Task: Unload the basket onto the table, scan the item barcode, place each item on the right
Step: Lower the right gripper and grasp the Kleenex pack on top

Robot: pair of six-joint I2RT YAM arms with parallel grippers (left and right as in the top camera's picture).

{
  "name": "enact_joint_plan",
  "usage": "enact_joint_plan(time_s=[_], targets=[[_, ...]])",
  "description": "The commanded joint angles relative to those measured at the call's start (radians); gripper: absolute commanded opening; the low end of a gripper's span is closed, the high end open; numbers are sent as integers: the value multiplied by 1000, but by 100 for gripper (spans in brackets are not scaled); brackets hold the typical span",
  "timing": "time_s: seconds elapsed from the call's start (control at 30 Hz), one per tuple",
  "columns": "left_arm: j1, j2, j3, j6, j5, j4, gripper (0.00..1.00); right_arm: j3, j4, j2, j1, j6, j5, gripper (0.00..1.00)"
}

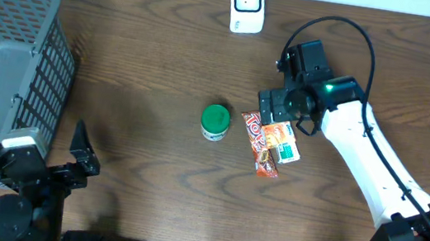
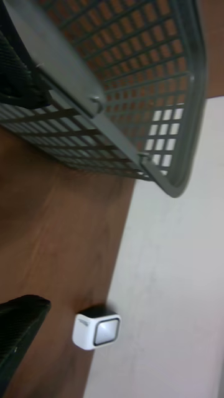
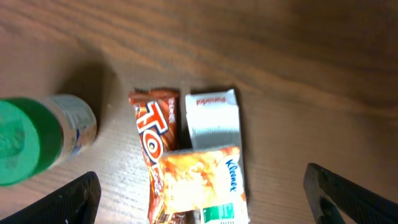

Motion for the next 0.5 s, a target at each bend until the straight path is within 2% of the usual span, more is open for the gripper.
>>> enact_joint_plan(time_s=[0.0,0.47], targets=[[5,5,-10,-23,-8,-3,96,-43,-8,29,-3,8,-24,99],[5,5,-10,-23,-8,-23,96,-46,0,211,-3,12,-23,99]])
